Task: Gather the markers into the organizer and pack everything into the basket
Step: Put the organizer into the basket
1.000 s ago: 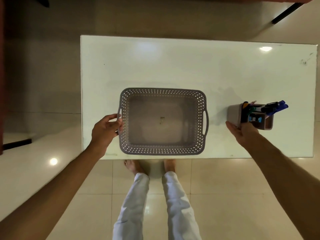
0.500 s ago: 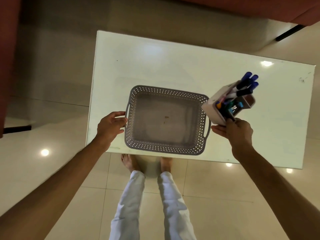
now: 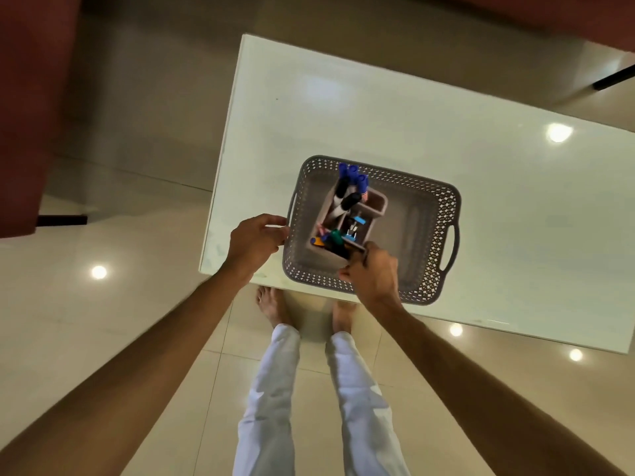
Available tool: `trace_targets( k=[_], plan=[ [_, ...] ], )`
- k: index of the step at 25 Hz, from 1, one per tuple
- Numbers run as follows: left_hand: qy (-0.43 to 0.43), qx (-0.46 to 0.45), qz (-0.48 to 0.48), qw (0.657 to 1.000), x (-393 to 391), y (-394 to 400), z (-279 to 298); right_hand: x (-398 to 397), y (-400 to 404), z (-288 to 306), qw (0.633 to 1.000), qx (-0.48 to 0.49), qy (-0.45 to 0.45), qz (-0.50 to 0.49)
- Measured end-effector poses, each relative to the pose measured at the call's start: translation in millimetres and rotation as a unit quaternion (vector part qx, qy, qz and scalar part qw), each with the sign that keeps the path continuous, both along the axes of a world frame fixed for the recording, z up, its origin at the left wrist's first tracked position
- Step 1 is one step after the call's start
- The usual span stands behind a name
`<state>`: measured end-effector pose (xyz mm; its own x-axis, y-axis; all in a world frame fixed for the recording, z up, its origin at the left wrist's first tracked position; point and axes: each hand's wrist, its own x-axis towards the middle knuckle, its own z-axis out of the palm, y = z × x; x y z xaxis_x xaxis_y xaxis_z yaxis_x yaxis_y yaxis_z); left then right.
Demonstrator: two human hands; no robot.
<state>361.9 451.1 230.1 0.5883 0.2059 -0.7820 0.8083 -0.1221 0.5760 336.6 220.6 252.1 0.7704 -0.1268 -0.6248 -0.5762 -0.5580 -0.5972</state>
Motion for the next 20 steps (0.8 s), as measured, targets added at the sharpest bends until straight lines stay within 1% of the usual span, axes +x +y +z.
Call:
trace_targets(
  k=[2, 5, 7, 9, 11, 13, 20],
  plan=[
    [0.000, -0.015, -0.003, 1.000, -5.8, 3.4, -3.9, -10.0, 19.5, -8.3, 0.999, -0.014, 0.005, 0.042],
    [-0.002, -0.026, -0.019, 0.999, -13.4, 9.4, -9.2, -25.1, 36.8, -17.6, 0.999, -0.009, 0.008, 0.047],
    [0.004, -0.035, -0.034, 0.999, -17.0, 12.4, -11.8, -29.7, 38.8, -21.8, 0.998, -0.023, -0.002, 0.063],
    [0.008, -0.040, -0.041, 0.998, -19.7, 14.9, -13.7, -30.6, 35.8, -25.4, 0.993, -0.048, -0.007, 0.109],
    [0.006, -0.036, -0.046, 0.998, -19.9, 15.1, -14.6, -31.2, 30.5, -28.3, 0.986, -0.066, 0.007, 0.155],
    [0.004, -0.034, -0.048, 0.998, -20.7, 15.4, -15.8, -31.1, 27.8, -28.1, 0.982, -0.067, 0.024, 0.176],
    [-0.004, -0.028, -0.053, 0.998, -23.2, 16.4, -18.0, -19.8, 20.3, -24.1, 0.983, -0.043, 0.104, 0.146]
  ],
)
